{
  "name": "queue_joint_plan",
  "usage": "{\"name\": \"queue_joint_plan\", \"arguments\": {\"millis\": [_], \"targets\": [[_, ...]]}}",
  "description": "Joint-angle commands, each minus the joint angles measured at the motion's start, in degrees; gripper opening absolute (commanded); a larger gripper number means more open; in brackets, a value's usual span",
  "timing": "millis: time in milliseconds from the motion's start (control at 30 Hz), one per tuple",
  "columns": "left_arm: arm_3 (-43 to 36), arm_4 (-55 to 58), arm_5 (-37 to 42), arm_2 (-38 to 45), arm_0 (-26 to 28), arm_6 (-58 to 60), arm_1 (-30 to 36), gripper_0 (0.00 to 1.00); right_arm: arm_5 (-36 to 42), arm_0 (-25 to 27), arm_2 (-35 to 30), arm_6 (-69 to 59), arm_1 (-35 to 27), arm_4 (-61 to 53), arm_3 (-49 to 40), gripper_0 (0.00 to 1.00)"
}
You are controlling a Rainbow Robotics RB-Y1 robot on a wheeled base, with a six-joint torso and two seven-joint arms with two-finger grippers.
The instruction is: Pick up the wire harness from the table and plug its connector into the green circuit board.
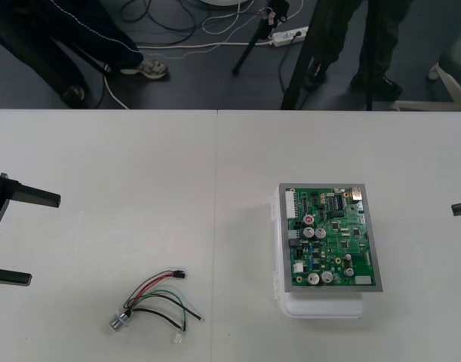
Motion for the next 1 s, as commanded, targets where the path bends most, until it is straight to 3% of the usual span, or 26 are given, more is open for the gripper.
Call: {"name": "queue_joint_plan", "arguments": {"millis": [33,1000], "targets": [[-1.3,1.0,-2.4,1.8,1.3,-0.4,2.5,1.0,-0.3,1.1,0.6,0.0,0.4,0.3,-1.8,1.0],[-0.4,-5.2,-2.4,0.3,3.6,0.8,-1.8,1.0,-0.3,1.0,0.4,0.6,0.4,-9.1,2.6,1.0]]}}
